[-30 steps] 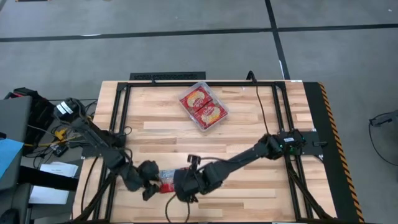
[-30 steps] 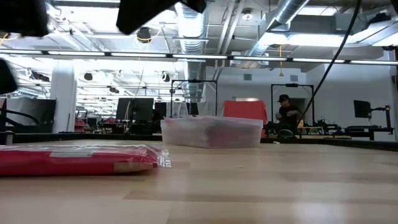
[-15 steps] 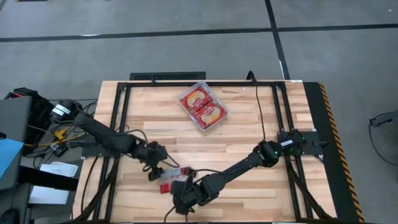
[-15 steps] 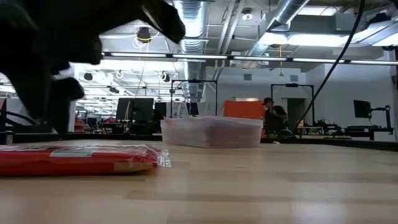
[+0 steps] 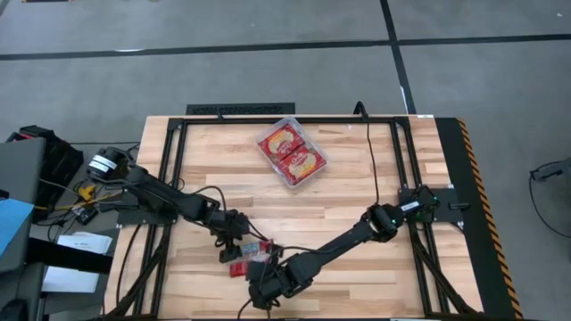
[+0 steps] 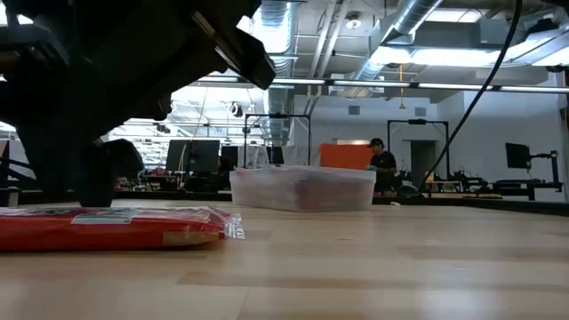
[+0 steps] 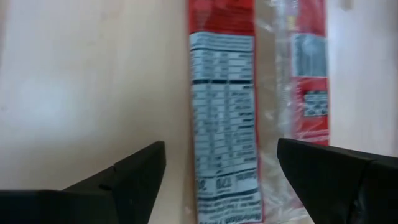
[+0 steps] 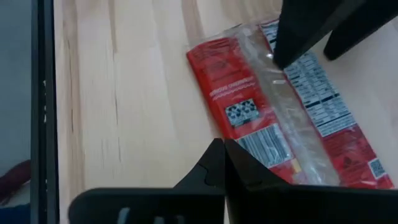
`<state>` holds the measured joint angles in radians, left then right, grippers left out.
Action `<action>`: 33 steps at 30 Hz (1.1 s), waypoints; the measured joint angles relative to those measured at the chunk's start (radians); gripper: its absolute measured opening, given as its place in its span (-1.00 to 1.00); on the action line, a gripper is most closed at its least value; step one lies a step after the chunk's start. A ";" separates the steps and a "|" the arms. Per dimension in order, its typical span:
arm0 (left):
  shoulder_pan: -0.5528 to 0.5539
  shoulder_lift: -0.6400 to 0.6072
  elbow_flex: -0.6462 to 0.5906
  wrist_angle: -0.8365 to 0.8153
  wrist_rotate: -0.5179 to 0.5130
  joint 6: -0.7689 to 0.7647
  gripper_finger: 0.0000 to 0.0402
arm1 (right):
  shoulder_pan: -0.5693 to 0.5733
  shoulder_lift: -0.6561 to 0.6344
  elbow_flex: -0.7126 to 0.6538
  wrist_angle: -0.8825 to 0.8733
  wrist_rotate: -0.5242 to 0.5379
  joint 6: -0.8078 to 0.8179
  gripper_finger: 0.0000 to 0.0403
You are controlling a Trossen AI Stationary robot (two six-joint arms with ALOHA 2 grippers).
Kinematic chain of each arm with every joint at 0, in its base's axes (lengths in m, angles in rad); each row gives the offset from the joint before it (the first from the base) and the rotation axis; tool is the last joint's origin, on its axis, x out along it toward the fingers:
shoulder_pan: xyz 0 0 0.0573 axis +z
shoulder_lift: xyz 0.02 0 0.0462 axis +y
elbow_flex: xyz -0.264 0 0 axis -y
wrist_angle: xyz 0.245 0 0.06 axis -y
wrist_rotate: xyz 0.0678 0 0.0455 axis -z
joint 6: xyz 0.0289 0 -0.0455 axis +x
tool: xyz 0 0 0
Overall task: Sort popcorn bags into baskets
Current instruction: Put the red popcorn bag into the white bin
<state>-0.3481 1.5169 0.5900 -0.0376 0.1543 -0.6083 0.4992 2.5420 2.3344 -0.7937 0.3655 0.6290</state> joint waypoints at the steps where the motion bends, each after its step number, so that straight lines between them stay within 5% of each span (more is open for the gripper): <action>1: 0.003 0.002 -0.002 0.018 0.018 0.001 0.53 | -0.005 0.000 0.000 0.001 0.000 0.000 -0.95; 33: 0.014 0.086 -0.004 0.117 0.213 0.029 0.53 | -0.017 0.082 0.000 0.000 -0.064 0.012 -0.96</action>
<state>-0.3341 1.6025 0.5856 0.0790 0.3673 -0.5794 0.4822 2.6244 2.3340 -0.7941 0.3014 0.6408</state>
